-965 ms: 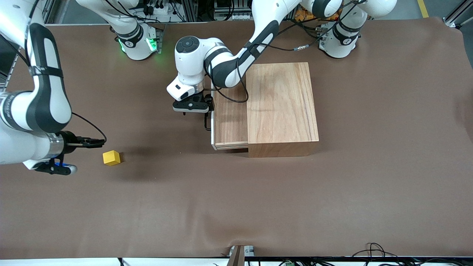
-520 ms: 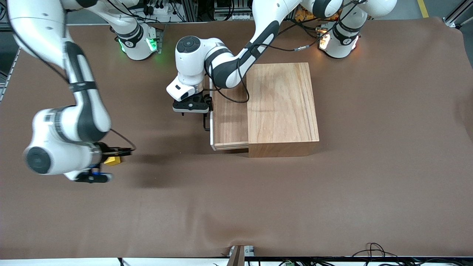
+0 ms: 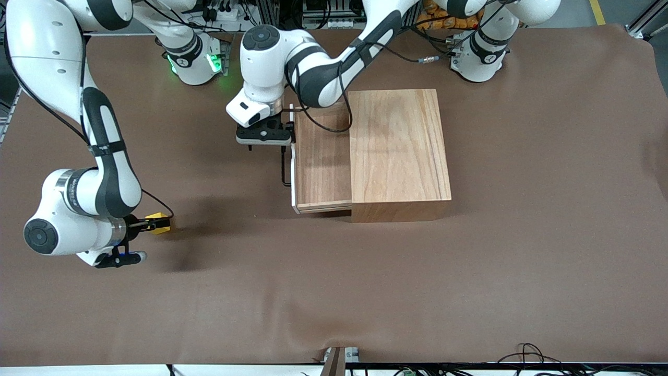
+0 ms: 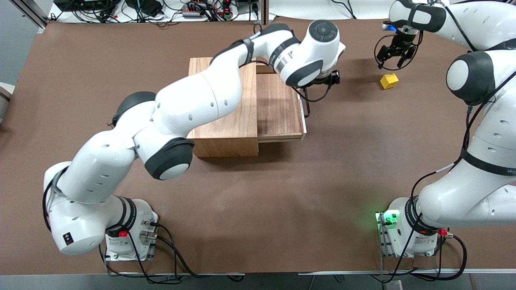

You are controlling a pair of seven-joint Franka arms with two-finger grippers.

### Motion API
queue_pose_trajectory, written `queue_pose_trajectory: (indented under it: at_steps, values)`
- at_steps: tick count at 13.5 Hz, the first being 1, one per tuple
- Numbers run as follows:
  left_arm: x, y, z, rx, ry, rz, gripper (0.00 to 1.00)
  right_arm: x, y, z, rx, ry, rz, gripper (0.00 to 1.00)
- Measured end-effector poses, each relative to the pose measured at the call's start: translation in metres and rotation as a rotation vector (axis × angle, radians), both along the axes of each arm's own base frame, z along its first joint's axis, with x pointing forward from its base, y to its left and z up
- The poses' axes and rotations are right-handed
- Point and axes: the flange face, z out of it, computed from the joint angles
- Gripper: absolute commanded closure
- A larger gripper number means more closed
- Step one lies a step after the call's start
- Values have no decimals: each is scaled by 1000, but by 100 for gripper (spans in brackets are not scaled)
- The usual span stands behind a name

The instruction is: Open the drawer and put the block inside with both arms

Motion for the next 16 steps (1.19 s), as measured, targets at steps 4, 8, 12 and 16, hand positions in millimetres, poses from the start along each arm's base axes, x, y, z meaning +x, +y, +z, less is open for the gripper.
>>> queue_pose_trajectory:
  at_steps: [4,8,12,16]
  values:
    - [30,86,87,244,48,129,0,-7,-16,-15,40,-26,134,0]
    - [85,194,166,350,41,233,0,-17,-16,-30,53,4,159,0]
    - [145,334,231,313,86,245,0,-27,-20,-41,58,26,159,0]
    - [176,446,256,290,124,195,0,-37,-31,-52,88,47,117,57]
